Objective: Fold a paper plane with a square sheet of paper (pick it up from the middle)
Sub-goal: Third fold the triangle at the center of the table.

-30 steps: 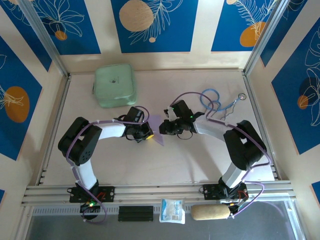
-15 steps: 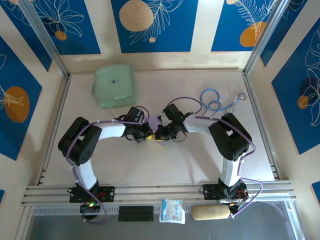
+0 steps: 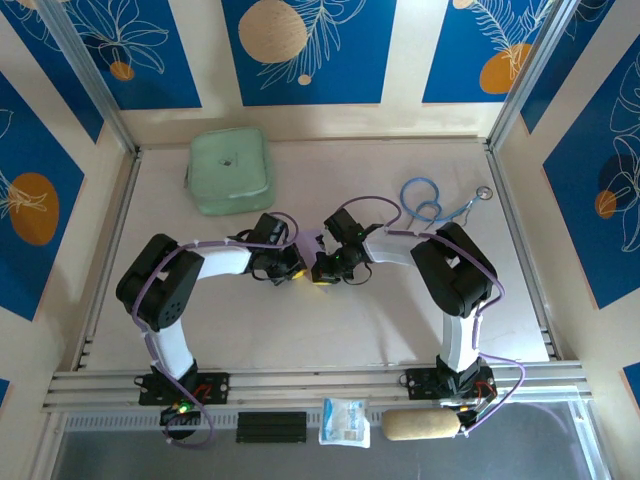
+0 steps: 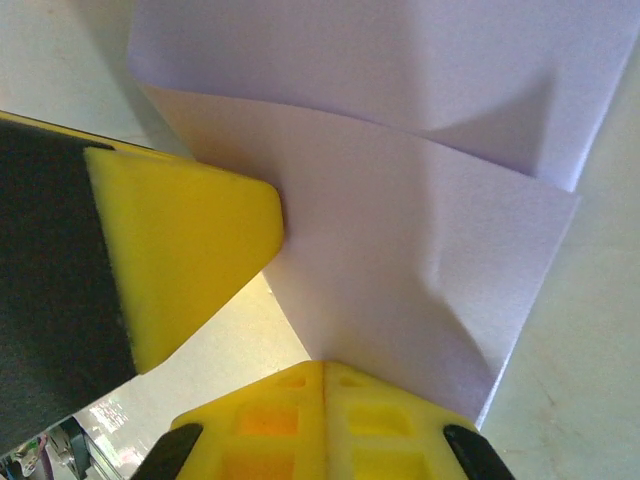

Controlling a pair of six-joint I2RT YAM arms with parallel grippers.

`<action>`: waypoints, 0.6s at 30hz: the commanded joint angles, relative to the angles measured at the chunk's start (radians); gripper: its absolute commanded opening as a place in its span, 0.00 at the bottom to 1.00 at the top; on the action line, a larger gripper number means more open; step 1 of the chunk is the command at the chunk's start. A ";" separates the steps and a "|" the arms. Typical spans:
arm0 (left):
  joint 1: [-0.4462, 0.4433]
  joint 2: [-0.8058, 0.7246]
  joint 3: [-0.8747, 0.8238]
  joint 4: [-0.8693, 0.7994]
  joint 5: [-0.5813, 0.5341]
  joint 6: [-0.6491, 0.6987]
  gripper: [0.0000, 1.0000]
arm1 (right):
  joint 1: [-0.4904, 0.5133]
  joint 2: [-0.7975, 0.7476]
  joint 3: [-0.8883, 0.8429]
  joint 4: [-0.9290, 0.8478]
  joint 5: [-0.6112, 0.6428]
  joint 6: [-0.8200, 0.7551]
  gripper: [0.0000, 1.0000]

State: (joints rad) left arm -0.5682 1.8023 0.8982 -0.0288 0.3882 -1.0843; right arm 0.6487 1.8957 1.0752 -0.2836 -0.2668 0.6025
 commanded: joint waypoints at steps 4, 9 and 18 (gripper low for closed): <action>-0.007 0.052 -0.039 -0.095 -0.053 -0.002 0.04 | -0.006 0.013 0.020 -0.064 0.023 -0.013 0.04; -0.007 0.056 -0.039 -0.106 -0.060 0.008 0.03 | -0.006 0.002 0.027 -0.083 0.018 -0.034 0.04; -0.005 0.073 -0.039 -0.130 -0.074 0.024 0.02 | -0.008 -0.016 0.023 -0.150 0.015 -0.084 0.04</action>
State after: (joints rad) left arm -0.5682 1.8042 0.8982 -0.0296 0.3882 -1.0790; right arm 0.6468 1.8954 1.0924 -0.3496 -0.2543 0.5526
